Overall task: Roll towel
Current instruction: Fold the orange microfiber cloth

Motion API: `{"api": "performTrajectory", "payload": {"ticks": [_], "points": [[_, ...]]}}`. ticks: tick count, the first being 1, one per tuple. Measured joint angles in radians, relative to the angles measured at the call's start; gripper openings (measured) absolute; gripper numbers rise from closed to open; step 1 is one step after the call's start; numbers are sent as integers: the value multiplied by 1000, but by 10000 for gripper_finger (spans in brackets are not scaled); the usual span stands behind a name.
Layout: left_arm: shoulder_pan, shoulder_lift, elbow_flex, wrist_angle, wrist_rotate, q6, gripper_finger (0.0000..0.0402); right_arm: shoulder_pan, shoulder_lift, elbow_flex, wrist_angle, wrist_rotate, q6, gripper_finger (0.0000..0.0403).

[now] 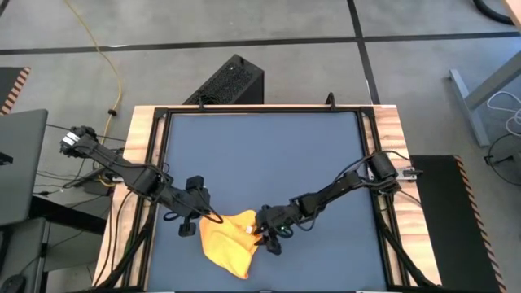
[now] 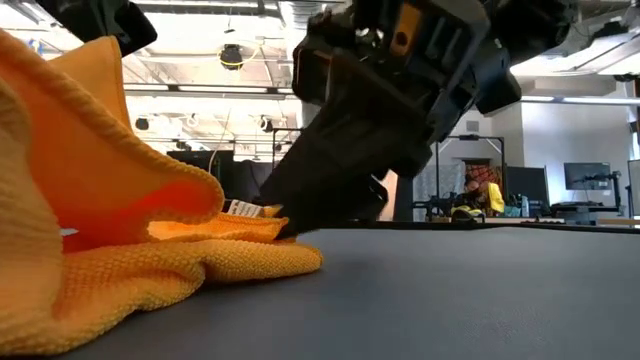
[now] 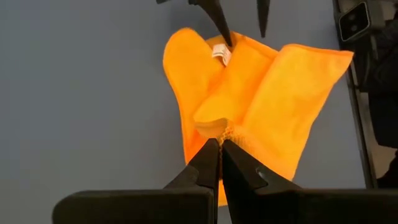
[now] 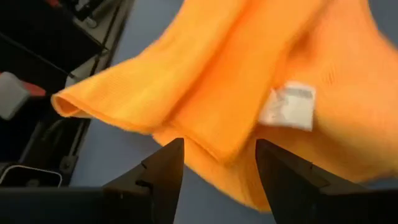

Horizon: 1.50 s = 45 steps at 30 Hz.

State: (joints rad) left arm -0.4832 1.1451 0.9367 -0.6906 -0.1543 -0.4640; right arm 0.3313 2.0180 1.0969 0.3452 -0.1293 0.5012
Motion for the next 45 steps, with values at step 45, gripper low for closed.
{"api": "performTrajectory", "payload": {"ticks": [45], "points": [[-38, 0, 0, 1, 11, 17, 0, 84, -1, 2, -25, 266, 187, 121]]}}
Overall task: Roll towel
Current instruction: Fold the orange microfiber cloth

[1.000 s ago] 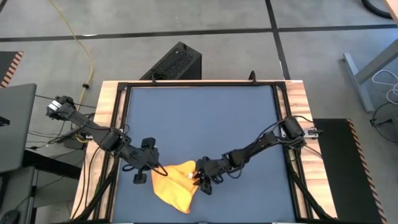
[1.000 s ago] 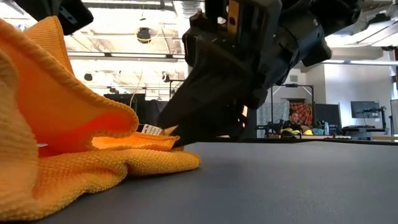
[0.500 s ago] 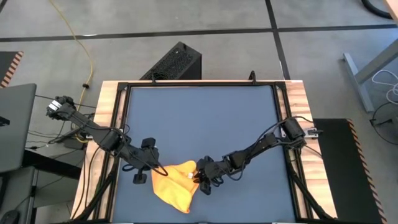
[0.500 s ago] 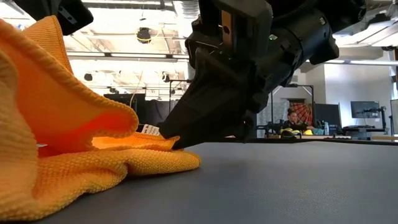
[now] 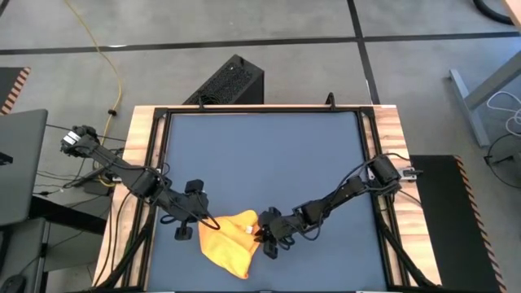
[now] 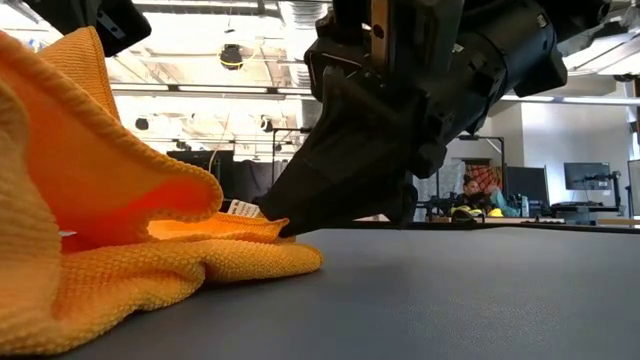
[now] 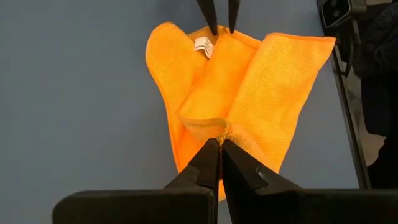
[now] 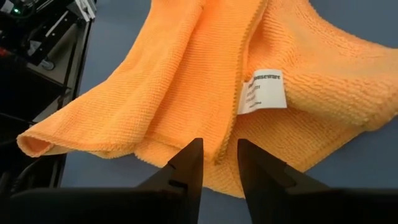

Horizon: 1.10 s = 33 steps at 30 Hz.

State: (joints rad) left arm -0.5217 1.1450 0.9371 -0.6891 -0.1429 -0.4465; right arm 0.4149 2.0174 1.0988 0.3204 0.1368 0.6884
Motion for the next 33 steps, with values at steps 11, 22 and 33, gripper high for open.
{"api": "performTrajectory", "payload": {"ticks": [11, 22, 33], "points": [[0, 0, 0, 11, 0, -2, 0, -6, 0, 0, 2, 0, -4, 107], [-3, 0, 0, 10, -2, 8, 0, -6, 14, 0, 16, -4, -5, 106], [-31, -1, -12, 27, -4, 16, 0, -12, 132, 141, -34, -87, -94, 13]]}}
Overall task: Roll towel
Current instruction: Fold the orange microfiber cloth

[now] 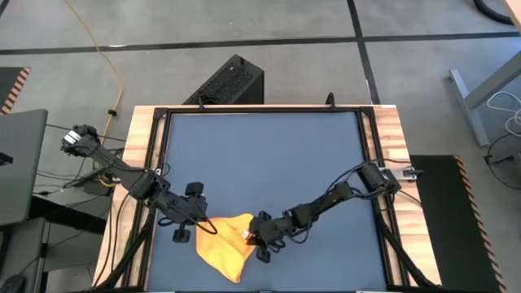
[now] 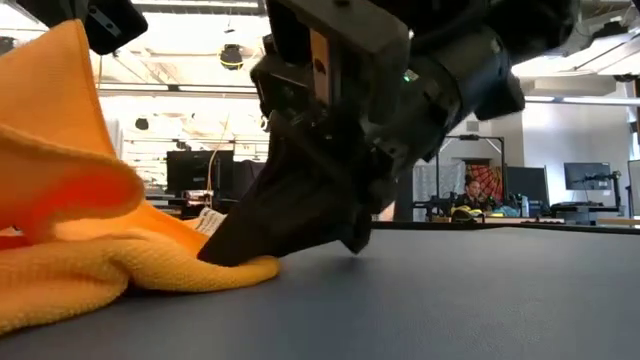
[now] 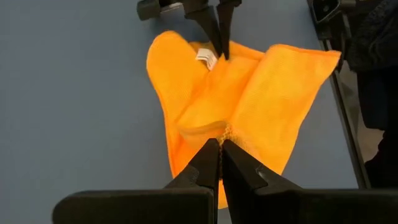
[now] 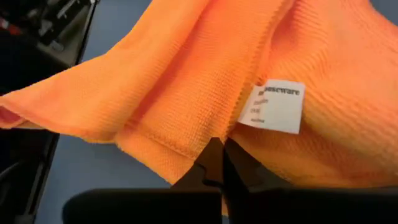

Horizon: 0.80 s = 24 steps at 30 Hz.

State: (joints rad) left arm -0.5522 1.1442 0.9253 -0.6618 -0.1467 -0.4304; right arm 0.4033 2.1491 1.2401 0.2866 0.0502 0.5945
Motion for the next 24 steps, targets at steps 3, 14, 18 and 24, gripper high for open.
{"api": "performTrajectory", "payload": {"ticks": [3, 14, 18, 24], "points": [[0, 0, 0, 10, 0, 3, 0, 0, -61, -3, -120, -3, -31, 17], [5, 0, 152, 103, 8, 218, 0, 49, -532, -2, -581, 165, -226, 14], [5, 0, 249, 110, -12, 320, 0, 70, -700, -1, -668, 241, -291, 14], [5, -1, 298, 113, -53, 404, 0, 61, -776, -1, -837, 294, -301, 15]]}}
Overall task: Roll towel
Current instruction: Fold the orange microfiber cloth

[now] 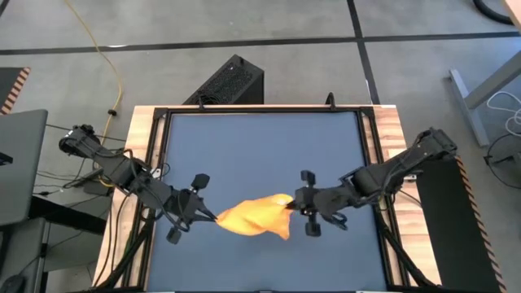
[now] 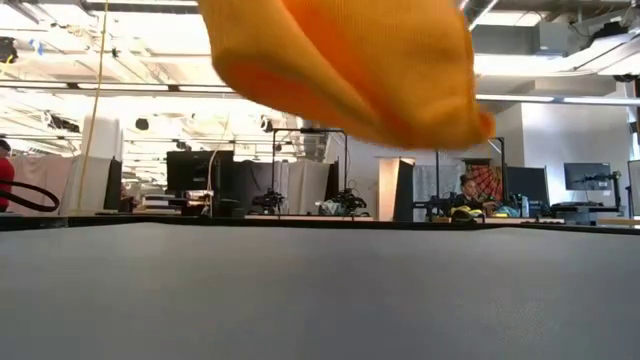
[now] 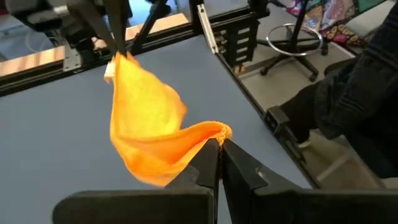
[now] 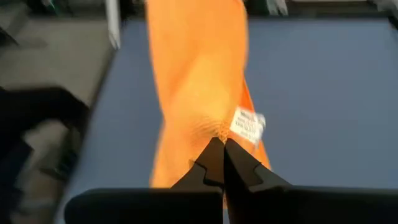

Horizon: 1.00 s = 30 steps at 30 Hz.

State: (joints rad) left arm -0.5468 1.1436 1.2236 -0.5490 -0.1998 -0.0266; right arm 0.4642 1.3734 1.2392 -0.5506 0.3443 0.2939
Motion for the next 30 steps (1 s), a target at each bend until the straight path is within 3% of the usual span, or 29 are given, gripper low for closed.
{"api": "performTrajectory", "payload": {"ticks": [4, 9, 14, 19, 27, 30], "points": [[6, 24, -13, 26, -40, -5, 0, -33, 35, 0, -204, -8, 0, 15], [32, 121, -121, 210, -43, -29, 0, -99, 97, -1, -376, -123, 51, 16], [66, 247, -142, 201, -41, -91, 0, -133, 175, -1, -380, -209, 68, 27], [85, 312, -142, 193, -15, -99, 0, -129, 257, -1, -381, -217, 69, 72], [91, 308, -142, 179, 10, -70, 0, -117, 349, -1, -333, -207, 72, 133], [91, 307, -141, 174, 9, -53, 0, -118, 360, -1, -298, -156, 38, 155]]}}
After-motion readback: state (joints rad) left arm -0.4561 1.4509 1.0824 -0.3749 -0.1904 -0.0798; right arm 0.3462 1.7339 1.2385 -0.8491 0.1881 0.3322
